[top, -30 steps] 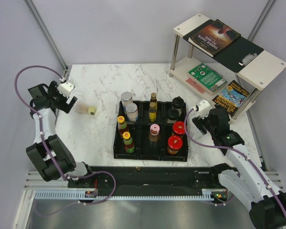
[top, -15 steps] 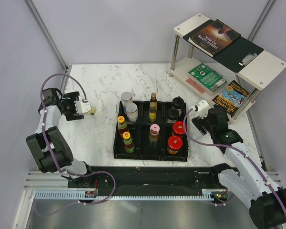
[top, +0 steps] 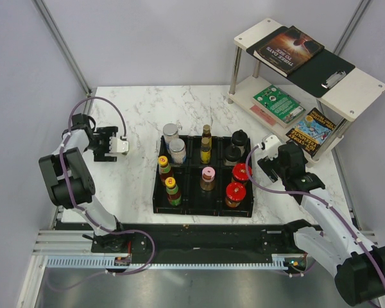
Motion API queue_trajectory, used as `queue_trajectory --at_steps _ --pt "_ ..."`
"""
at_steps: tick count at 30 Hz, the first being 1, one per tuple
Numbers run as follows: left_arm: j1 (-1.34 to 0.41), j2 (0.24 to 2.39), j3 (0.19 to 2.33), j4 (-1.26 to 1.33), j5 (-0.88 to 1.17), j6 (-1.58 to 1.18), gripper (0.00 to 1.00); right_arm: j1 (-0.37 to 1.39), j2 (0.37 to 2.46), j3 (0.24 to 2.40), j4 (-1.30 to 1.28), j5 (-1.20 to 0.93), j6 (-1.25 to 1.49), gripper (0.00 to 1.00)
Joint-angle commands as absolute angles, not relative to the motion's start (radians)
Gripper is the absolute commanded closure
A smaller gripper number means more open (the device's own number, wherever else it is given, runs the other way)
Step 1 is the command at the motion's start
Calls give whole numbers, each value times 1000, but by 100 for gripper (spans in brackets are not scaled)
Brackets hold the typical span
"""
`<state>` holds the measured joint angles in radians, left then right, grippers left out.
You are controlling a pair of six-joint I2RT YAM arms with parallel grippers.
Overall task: Organize the condiment bottles
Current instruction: Pick up the bottle from the center of the board.
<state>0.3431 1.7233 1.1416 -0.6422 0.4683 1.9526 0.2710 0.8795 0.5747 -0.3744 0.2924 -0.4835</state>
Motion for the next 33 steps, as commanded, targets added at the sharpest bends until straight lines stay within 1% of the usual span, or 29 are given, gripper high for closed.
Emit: queue_trajectory --at_steps 1,7,13,15,16,17,20,22,23,24,26,28,29,30,31,32,33 --pt "321 1792 1242 -705 408 2244 0 273 882 614 -357 313 -474 2" --pt "307 1873 1328 -781 361 2258 1 273 880 612 -357 310 -474 2" --pt "298 1928 1373 -876 348 2247 6 273 876 614 -357 307 -476 2" --pt "290 1947 1367 -884 344 2227 16 273 876 615 -357 302 -476 2" --pt "284 1953 1365 -885 341 2220 22 273 874 615 -357 302 -476 2" --pt "279 1962 1362 -884 341 2195 33 273 871 615 -357 302 -476 2" --pt "267 1974 1365 -884 373 2113 49 273 868 617 -357 298 -474 2" --pt "258 1980 1365 -884 391 2070 54 273 867 618 -359 295 -472 2" --pt "256 1979 1359 -884 408 2045 59 275 865 620 -359 296 -471 2" --pt "256 1976 1356 -882 419 2033 60 273 864 620 -360 296 -469 2" --pt "258 1967 1350 -884 463 1985 67 273 861 627 -364 287 -466 2" --pt "259 1945 1345 -887 500 1948 78 273 856 637 -368 270 -463 2" --pt "258 1936 1347 -897 538 1915 85 273 851 647 -374 264 -462 2" --pt "259 1927 1350 -910 560 1898 88 273 850 656 -377 253 -462 2" --pt "259 1908 1353 -919 583 1878 88 273 845 666 -383 236 -462 2" --pt "262 1898 1364 -946 633 1840 92 273 844 695 -403 200 -463 2" --pt "265 1887 1367 -960 661 1827 93 272 847 712 -417 175 -465 2"
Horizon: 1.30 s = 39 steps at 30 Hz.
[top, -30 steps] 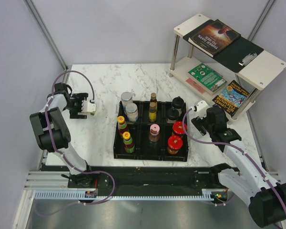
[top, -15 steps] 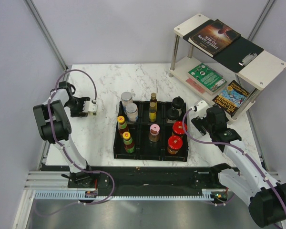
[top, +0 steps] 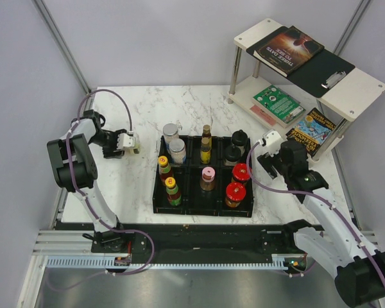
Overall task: Organize the condiment bottles
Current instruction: Pick up the bottle from the center of the board, then place the bottle in the storage box.
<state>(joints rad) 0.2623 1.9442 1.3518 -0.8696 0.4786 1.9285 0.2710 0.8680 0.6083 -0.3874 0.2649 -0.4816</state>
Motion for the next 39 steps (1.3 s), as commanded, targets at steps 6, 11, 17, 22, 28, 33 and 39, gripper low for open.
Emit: queue_trajectory --at_steps 6,11,17,22,28,33,39 --pt "282 1750 1370 -1058 873 1757 98 273 937 948 -555 -27 -463 2" --pt "284 1649 1411 -1140 1014 1691 98 275 1032 1206 -656 -276 -427 2" --pt "230 1549 1505 -1331 1092 1643 98 391 1172 1460 -709 -473 -380 2" --pt "82 1441 1491 -1358 1072 1573 98 514 1325 1594 -778 -482 -413 2" --pt "-89 1402 1517 -1292 1082 1387 98 678 1453 1643 -799 -480 -430 2" --pt "-196 1410 1508 -1184 1005 1264 98 732 1516 1690 -818 -561 -423 2" --pt "-291 1442 1528 -1161 945 1198 98 790 1546 1733 -816 -554 -434 2"
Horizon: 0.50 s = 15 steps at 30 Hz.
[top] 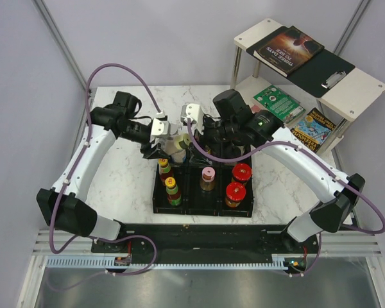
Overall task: Organize the condiment bottles
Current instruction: Place the bottle in the storage box.
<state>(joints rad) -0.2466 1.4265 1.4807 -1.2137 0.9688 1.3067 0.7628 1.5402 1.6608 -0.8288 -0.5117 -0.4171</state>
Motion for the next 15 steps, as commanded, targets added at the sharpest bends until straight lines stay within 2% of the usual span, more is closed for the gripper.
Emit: queue_trajectory --at_steps 1,15 --pt "-301 1443 1525 -1163 936 1189 98 795 1551 1739 -818 -554 -436 2" --pt "-400 1436 1517 -1144 917 1146 98 813 1586 1755 -816 -568 -449 2"
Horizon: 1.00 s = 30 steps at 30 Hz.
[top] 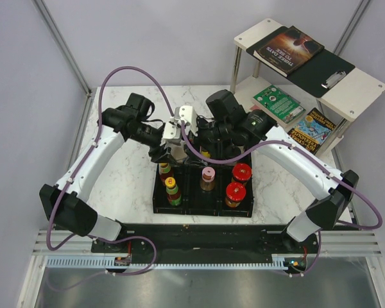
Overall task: Organize the condiment bottles
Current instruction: Place the bottle in the storage box.
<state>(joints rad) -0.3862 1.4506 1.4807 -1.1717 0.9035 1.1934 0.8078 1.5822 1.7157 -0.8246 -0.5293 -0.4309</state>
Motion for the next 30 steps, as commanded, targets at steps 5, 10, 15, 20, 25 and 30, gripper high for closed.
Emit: queue_trajectory --at_steps 5,10,15,20,25,30 --pt "-403 1422 1511 -1143 919 1144 98 813 1583 1750 -825 -592 -469 12" --pt "-403 1410 1488 -1143 914 1161 98 813 1572 1735 -870 -681 -515 20" --pt "-403 1396 1476 -1137 934 1166 98 811 1565 1735 -888 -715 -543 26" --pt "-403 1381 1479 -1134 950 1163 98 804 1575 1735 -891 -726 -546 39" --pt "-403 1371 1474 -1132 954 1163 98 801 1585 1735 -893 -732 -546 46" --pt "-403 1365 1474 -1132 959 1164 98 799 1585 1732 -891 -730 -546 43"
